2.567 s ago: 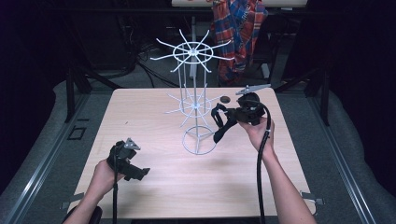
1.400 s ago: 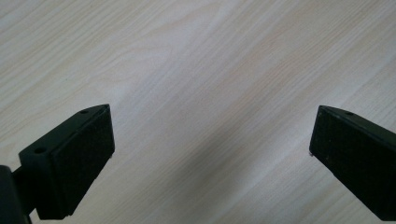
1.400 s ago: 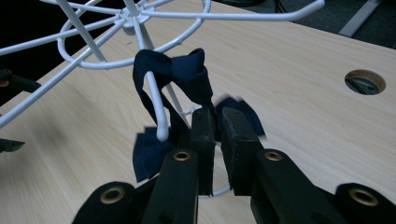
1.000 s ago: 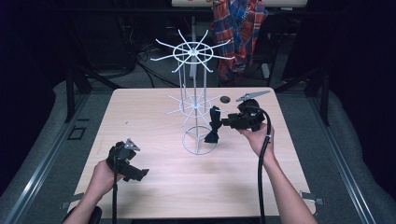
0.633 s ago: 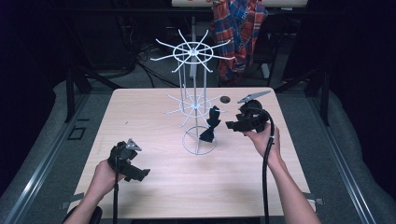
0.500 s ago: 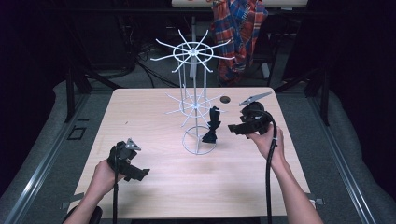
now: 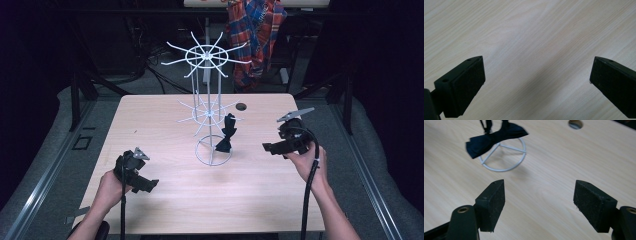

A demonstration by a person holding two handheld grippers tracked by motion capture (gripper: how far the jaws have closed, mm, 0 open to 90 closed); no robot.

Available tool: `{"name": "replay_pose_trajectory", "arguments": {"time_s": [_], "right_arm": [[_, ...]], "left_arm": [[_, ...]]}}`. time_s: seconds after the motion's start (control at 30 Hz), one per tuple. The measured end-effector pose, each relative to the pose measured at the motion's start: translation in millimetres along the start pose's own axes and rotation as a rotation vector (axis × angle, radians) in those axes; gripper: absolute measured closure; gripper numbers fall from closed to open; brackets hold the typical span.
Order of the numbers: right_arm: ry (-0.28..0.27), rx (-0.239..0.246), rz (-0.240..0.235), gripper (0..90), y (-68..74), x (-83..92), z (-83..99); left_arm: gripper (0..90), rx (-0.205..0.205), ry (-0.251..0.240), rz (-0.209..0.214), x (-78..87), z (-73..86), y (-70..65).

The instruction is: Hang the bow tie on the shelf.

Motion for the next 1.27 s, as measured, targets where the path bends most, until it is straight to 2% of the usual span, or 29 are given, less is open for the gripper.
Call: {"name": "replay_pose_trajectory", "arguments": {"time_s": [0.07,0.1,0.13,0.17,0.27,0.33,0.37,0.4,0.43,0.47,0.5,0.57,0.6,0.63,0.67,0.7,0.73,0.77,0.83,1.03,1.13,1.27], "right_arm": [[-0.011,-0.003,0.012,24.4,-2.9,3.4,7.9],[0.004,-0.004,0.017,23.5,-5.8,3.0,18.2],[0.004,-0.004,0.017,23.5,-5.8,3.0,18.2],[0.020,-0.012,0.016,22.7,-9.1,1.1,27.4],[0.005,-0.002,0.027,24.7,-10.9,3.0,33.2],[0.021,0.001,0.026,22.9,-12.5,3.4,40.1],[0.061,0.023,0.030,21.5,-17.1,4.4,49.1],[0.061,0.023,0.030,21.5,-17.1,4.4,49.1],[0.041,-0.015,0.015,19.8,-16.0,0.8,53.0],[0.053,-0.027,0.008,18.8,-17.6,-0.7,57.3],[0.085,-0.040,-0.002,17.2,-20.0,-5.3,66.2],[0.098,-0.037,-0.007,16.6,-19.9,-9.8,70.8],[0.138,-0.022,0.003,15.1,-20.9,-14.5,76.8],[0.202,-0.016,0.007,14.7,-21.5,-26.3,87.7],[0.202,-0.016,0.007,14.7,-21.5,-26.3,87.7],[0.277,-0.007,0.009,13.9,-23.6,-35.7,97.2],[0.277,-0.007,0.009,13.9,-23.6,-35.7,97.2],[0.306,-0.010,0.006,12.8,-24.9,-41.4,102.7],[0.324,-0.010,-0.002,12.1,-25.6,-43.1,105.1],[0.331,-0.021,-0.011,10.4,-25.6,-46.2,107.1],[0.354,-0.004,-0.012,9.3,-27.0,-47.0,109.1],[0.350,-0.007,-0.015,9.2,-27.1,-47.6,108.8]], "left_arm": [[0.0,-0.003,0.002,0.003,0.5,0.2,-0.4],[0.0,-0.005,0.002,-0.003,0.4,0.3,0.4],[0.0,-0.005,0.002,-0.003,0.4,0.3,0.4],[0.0,-0.006,0.006,-0.004,0.0,0.5,0.8],[0.0,-0.008,0.019,0.002,-0.1,2.1,0.4],[0.0,-0.008,0.016,0.000,0.5,2.4,1.0],[0.0,-0.007,0.018,0.002,0.3,2.6,1.6],[0.0,-0.007,0.018,0.002,0.3,2.6,1.6],[0.0,-0.008,0.020,0.002,0.1,2.5,1.4],[0.0,-0.010,0.022,0.003,-0.1,2.4,1.0],[0.0,-0.010,0.021,0.008,-1.2,2.2,0.2],[0.0,-0.011,0.027,0.012,-1.3,2.4,0.6],[0.0,-0.007,0.027,0.012,-1.4,2.7,1.1],[0.0,-0.004,0.026,0.011,-0.7,3.8,3.3],[0.0,-0.004,0.026,0.011,-0.7,3.8,3.3],[0.0,0.002,0.024,0.007,-0.5,5.0,5.8],[0.0,0.002,0.024,0.007,-0.5,5.0,5.8],[0.0,0.005,0.027,0.009,-0.2,5.6,6.6],[0.0,0.005,0.028,0.009,0.4,6.1,7.3],[0.0,0.000,0.024,0.012,-0.4,5.0,5.8],[0.0,-0.002,0.029,0.010,-0.5,5.0,5.8],[0.0,0.000,0.029,0.011,-0.7,4.8,5.7]]}}
Point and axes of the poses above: each handheld gripper's, and its own axes: x roughly backward along the jaws, z roughly out of its underside, y roughly to its left, the point moved 7 cm from there along -x, roughly forward along the jaws, and after that the axes turned 4 degrees about -y, right-handed, at the moved point
